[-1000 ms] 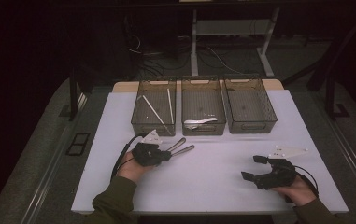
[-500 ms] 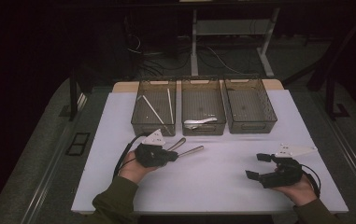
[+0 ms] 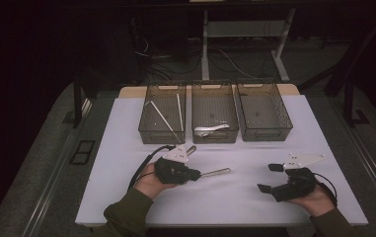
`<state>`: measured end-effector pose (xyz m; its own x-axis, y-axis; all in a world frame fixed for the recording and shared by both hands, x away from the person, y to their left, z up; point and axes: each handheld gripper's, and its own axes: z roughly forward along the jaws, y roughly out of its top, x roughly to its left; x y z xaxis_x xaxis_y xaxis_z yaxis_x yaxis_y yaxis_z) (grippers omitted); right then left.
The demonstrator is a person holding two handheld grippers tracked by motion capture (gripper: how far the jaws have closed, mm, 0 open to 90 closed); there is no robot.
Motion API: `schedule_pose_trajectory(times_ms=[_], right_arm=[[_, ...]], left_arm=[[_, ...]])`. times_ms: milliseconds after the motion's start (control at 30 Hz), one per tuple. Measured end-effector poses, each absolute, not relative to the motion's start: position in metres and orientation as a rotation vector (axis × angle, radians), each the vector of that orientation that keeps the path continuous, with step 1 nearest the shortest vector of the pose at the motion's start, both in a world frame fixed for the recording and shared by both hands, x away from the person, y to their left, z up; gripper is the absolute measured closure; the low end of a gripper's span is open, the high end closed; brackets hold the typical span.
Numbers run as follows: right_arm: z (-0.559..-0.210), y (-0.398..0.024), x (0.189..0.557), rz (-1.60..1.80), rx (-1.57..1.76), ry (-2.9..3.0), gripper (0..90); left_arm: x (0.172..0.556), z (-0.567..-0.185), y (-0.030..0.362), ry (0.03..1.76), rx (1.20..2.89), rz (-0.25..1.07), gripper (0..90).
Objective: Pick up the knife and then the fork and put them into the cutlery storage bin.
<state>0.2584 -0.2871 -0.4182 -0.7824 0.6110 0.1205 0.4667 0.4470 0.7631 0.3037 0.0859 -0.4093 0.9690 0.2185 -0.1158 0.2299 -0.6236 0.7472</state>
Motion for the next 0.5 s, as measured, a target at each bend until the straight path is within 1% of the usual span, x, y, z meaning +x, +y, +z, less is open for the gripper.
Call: schedule_pose_trajectory(times_ms=[167, 200, 333, 367, 500], right_arm=[[-0.417, -0.283, 0.259, 1.259, 0.916, 2.572, 19.1], [-0.417, -0.282, 0.26, 1.26, 0.9, 2.589, 21.6], [-0.416, -0.276, 0.26, 1.271, 0.847, 2.631, 24.8], [-0.414, -0.271, 0.26, 1.278, 0.822, 2.651, 27.4], [-0.411, -0.263, 0.261, 1.279, 0.774, 2.678, 29.8]], left_arm=[[0.298, -0.409, 0.074, 0.269, 2.257, -0.053, 84.5], [0.297, -0.409, 0.072, 0.252, 2.258, -0.057, 84.5], [0.292, -0.408, 0.065, 0.193, 2.273, -0.073, 84.6], [0.291, -0.408, 0.063, 0.184, 2.276, -0.076, 84.5], [0.286, -0.407, 0.055, 0.138, 2.286, -0.089, 84.5]])
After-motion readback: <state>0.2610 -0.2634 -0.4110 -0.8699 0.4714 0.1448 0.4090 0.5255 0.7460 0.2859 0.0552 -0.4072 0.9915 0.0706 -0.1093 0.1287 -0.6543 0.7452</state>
